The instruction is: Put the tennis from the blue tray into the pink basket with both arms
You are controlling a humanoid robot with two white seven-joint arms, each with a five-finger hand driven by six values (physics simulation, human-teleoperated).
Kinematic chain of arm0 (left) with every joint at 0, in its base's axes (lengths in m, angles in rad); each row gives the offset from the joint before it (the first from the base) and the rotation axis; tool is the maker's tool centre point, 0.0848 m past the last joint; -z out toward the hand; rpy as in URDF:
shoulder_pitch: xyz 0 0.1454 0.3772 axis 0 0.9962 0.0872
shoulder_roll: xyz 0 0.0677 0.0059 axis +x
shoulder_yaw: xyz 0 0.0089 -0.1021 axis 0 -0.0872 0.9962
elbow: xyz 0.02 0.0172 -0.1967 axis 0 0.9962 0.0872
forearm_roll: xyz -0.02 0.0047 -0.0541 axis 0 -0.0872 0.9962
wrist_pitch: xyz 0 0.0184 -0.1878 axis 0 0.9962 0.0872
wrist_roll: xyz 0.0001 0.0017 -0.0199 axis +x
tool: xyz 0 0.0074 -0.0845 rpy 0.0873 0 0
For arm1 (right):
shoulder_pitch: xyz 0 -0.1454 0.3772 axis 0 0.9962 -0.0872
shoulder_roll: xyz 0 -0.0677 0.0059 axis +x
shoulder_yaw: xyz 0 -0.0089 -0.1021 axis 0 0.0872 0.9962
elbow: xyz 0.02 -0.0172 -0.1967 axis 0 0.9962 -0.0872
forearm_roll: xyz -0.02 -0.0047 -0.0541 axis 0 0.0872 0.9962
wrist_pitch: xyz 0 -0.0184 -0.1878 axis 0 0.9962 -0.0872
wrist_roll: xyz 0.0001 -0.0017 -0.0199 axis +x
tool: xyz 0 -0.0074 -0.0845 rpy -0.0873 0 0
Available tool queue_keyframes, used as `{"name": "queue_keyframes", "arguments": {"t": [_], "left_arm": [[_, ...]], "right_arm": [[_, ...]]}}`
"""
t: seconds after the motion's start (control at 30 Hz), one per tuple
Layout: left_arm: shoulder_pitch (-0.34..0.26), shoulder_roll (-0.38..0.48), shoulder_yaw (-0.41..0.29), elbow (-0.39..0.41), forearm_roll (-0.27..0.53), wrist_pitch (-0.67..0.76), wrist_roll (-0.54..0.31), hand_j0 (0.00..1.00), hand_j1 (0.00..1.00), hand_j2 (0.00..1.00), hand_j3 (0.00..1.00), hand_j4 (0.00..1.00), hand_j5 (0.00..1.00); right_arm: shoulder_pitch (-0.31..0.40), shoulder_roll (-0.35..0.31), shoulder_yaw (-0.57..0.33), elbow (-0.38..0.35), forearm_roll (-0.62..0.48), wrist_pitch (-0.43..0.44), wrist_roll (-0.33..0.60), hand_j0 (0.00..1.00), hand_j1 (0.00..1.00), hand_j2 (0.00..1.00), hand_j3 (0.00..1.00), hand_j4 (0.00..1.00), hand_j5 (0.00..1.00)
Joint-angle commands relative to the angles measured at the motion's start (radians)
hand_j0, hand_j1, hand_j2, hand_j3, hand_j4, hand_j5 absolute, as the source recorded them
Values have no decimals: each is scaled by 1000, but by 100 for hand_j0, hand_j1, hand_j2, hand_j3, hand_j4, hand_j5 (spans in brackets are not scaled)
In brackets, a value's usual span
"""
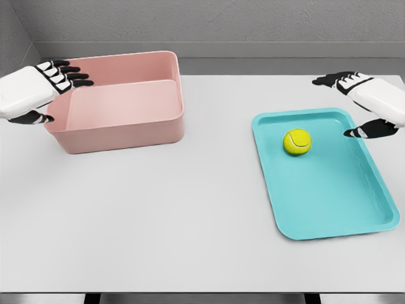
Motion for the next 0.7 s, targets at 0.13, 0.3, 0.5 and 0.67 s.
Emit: {"name": "queue_keyframes", "arguments": {"t": [0.13,0.3,0.5,0.67], "left_arm": [[0,4,0,-4,6,0,0,100,100,100,100,100,100],[0,4,0,-4,5,0,0,100,100,100,100,100,100],[0,4,0,-4,5,0,0,100,100,100,100,100,100],[0,4,0,-4,0,0,-4,100,100,100,100,100,100]], "right_arm": [[-5,2,3,1,-6,15,-4,100,100,100,100,100,100],[-201,78,236,10,-4,185,157,100,100,100,100,100,100],[-331,161,428,69,-3,386,251,100,100,100,100,100,100],[-405,204,501,170,-1,429,272,100,100,100,100,100,100]]}}
